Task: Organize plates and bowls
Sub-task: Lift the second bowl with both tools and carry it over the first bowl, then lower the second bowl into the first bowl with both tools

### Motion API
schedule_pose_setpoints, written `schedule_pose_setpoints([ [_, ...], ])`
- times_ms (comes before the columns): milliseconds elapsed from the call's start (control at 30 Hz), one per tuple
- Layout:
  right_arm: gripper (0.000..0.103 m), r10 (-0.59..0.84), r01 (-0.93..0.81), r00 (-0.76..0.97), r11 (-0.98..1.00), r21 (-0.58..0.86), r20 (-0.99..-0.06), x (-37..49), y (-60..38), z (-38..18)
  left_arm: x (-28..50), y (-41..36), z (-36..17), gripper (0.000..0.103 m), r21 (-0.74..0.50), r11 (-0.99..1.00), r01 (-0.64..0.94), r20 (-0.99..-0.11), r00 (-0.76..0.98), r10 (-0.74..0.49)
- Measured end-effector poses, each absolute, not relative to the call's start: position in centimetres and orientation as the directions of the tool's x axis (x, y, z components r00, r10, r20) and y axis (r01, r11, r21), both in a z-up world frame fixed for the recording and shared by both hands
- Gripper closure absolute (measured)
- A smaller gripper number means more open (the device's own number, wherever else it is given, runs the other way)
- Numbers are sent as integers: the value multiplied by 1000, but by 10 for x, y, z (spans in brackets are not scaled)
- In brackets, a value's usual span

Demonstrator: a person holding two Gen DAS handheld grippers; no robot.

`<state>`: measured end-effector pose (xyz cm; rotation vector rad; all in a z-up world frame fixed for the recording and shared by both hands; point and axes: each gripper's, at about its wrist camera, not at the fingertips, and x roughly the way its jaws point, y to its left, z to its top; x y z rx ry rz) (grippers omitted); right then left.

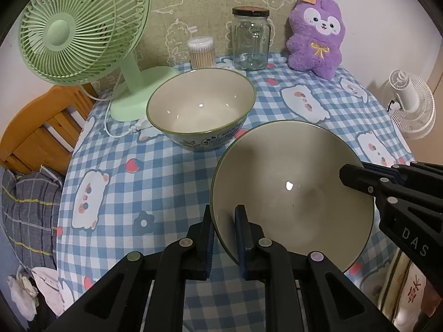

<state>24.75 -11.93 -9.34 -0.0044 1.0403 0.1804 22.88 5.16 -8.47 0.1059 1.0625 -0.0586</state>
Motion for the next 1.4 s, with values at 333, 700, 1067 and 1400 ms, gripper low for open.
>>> schedule_pose_setpoints([
  [333, 94, 144, -172, 520, 983, 62, -842, 219, -113, -70, 202, 53, -63, 92, 54, 995, 87, -863, 505, 2],
  [700, 94, 140, -192, 551, 981, 39, -823, 172, -104, -43, 158, 54, -37, 92, 55, 996, 73, -843, 538, 7],
  [1067, 94, 131, -203, 582, 979, 12, -802, 123, -92, -30, 111, 56, -25, 91, 72, 995, 63, -822, 570, 23],
  [1400, 94, 95, -144, 624, 990, 5, -775, 129, -95, -21, 120, 52, -19, 91, 68, 996, 50, -805, 592, 25],
])
